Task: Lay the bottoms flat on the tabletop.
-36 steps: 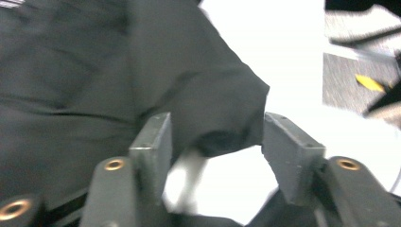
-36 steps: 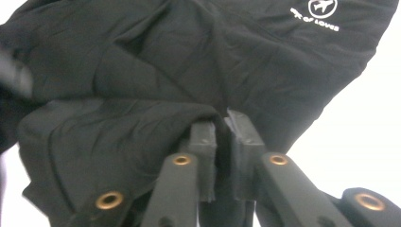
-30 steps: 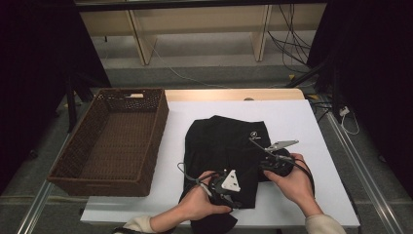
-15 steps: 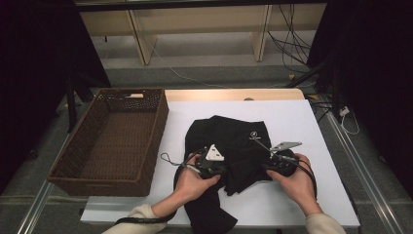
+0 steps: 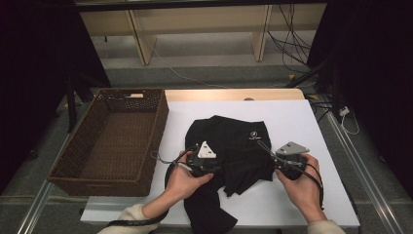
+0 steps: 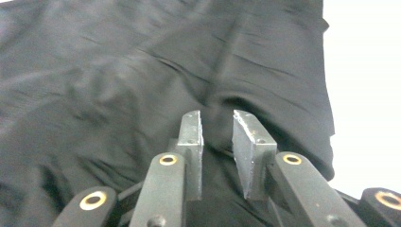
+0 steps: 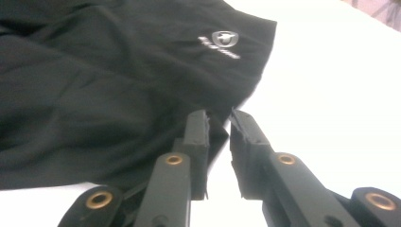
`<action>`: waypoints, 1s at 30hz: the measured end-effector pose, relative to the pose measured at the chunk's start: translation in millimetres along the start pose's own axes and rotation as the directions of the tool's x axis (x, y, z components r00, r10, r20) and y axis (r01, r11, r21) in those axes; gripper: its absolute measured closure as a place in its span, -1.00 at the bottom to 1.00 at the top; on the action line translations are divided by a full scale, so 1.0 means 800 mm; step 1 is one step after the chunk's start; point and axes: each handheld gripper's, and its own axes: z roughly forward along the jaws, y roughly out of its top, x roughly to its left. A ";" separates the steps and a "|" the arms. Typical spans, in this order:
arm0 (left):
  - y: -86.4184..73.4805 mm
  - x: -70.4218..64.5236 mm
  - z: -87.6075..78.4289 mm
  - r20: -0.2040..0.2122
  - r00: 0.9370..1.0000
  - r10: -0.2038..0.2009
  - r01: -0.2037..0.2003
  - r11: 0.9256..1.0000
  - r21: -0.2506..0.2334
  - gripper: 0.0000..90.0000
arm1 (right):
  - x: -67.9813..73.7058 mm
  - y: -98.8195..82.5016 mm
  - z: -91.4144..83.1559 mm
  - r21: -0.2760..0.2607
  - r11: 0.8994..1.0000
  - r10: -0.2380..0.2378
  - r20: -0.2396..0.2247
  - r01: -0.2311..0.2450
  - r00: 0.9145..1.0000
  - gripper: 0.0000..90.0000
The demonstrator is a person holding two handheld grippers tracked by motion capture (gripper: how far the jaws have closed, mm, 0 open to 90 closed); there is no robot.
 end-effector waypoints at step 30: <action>0.017 -0.011 0.005 0.083 0.991 -0.102 0.114 0.982 -0.153 0.94 | 0.042 -0.008 -0.003 0.047 0.999 0.022 -0.307 -0.008 0.951 0.49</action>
